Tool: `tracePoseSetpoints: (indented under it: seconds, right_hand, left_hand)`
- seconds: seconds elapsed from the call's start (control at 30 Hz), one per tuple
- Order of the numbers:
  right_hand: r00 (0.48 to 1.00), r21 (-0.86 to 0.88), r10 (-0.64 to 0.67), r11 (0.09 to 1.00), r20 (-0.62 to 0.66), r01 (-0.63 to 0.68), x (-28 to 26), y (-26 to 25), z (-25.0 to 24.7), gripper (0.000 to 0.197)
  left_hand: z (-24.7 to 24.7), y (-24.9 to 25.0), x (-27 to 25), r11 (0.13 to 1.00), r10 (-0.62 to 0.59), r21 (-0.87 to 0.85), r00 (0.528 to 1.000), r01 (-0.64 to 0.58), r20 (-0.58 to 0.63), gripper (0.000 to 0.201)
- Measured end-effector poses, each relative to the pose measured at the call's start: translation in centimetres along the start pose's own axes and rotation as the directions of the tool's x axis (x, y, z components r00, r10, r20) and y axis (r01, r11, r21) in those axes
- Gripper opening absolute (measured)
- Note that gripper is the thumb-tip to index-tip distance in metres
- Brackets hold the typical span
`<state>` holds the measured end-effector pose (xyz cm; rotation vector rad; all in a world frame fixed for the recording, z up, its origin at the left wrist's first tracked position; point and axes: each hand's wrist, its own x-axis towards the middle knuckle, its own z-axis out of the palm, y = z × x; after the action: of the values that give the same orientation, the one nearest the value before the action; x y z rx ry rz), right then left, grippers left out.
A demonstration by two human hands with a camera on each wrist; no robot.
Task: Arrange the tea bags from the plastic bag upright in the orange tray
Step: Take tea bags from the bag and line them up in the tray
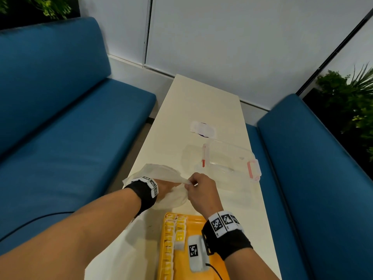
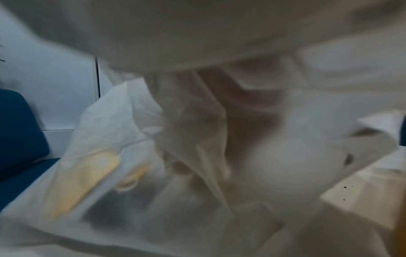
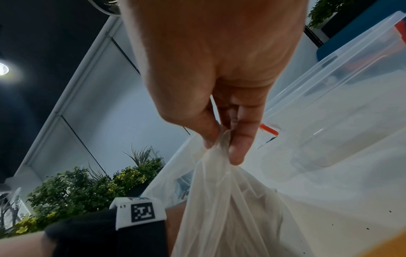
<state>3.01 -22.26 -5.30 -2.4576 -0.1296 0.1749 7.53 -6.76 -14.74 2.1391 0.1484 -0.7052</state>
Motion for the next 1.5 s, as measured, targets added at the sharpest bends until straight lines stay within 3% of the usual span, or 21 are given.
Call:
tracePoseSetpoints:
  seconds: [0.07,0.2,0.3,0.37,0.43,0.53,0.63,0.77,0.83,1.0,1.17,1.23,1.3,1.37,1.5]
  right_hand:
    - [1.0,0.003,0.003,1.0,0.004,-0.003,0.0,-0.1,0.1,0.012]
    - [1.0,0.001,-0.008,1.0,0.005,0.008,0.2,-0.3,0.2,0.014]
    - [1.0,0.006,-0.005,1.0,0.007,0.005,0.2,-0.3,0.3,0.017]
    - [1.0,0.014,-0.002,1.0,0.007,0.002,0.3,-0.4,0.4,0.018]
    - [1.0,0.017,-0.002,1.0,0.006,0.002,0.3,-0.4,0.4,0.018]
    - [1.0,0.031,-0.002,1.0,0.012,0.001,0.3,-0.5,0.6,0.016]
    - [1.0,0.038,-0.008,0.999,0.015,0.008,0.2,-0.6,0.7,0.012]
    - [1.0,0.065,0.008,0.998,0.007,-0.008,0.2,-0.5,0.7,0.01]
    - [1.0,0.072,0.016,0.997,0.004,-0.016,0.3,-0.4,0.7,0.011]
    - [1.0,0.085,0.016,0.996,0.002,-0.016,0.4,-0.3,0.7,0.012]
    - [1.0,0.101,0.019,0.995,0.004,-0.02,0.6,-0.4,0.8,0.01]
    - [1.0,0.11,0.025,0.994,0.003,-0.026,0.5,-0.4,0.8,0.009]
    - [0.999,0.116,0.033,0.993,0.002,-0.033,0.6,-0.5,0.7,0.009]
    - [0.999,0.128,0.047,0.991,-0.003,-0.046,0.7,-0.5,0.6,0.01]
    - [0.997,0.149,0.077,0.986,-0.021,-0.074,1.2,-0.4,0.3,0.012]
  left_hand:
    - [0.4,-0.1,0.3,0.999,-0.005,0.031,1.0,0.005,0.0,0.031]
    - [0.8,-0.4,1.0,0.994,-0.064,-0.089,0.996,0.058,-0.068,0.03]
    - [0.4,0.4,-0.2,0.997,-0.003,-0.08,0.999,0.0,-0.044,0.028]
    - [0.5,0.3,-0.6,1.0,-0.016,0.01,0.999,0.017,-0.05,0.023]
    - [0.6,-0.5,-0.3,0.991,-0.027,0.124,0.99,0.045,-0.14,0.019]
    - [0.3,-1.0,0.3,0.989,-0.06,0.125,0.992,0.074,-0.109,0.032]
    - [-0.2,0.0,-1.1,0.99,-0.016,0.139,0.985,0.04,-0.17,0.037]
    - [-0.5,-0.2,-1.1,0.99,-0.02,0.133,0.993,0.035,-0.115,0.034]
    - [-0.6,-0.2,-1.2,0.988,-0.02,0.154,0.999,0.024,-0.026,0.036]
    - [-0.8,-0.2,-1.2,0.975,0.059,0.223,0.989,-0.028,-0.135,0.029]
    - [-1.6,-0.5,-2.2,0.878,0.119,0.463,0.992,-0.122,0.036,0.034]
    - [-1.7,-0.7,-2.4,0.881,0.094,0.46,0.994,-0.108,0.053,0.032]
    - [-1.7,-0.2,-3.0,0.893,0.109,0.442,0.993,-0.082,-0.036,0.023]
    - [-2.0,0.8,-4.0,0.875,0.157,0.47,0.987,-0.117,-0.045,0.014]
    - [-3.2,1.3,-5.8,0.845,0.239,0.503,0.97,-0.181,-0.052,0.021]
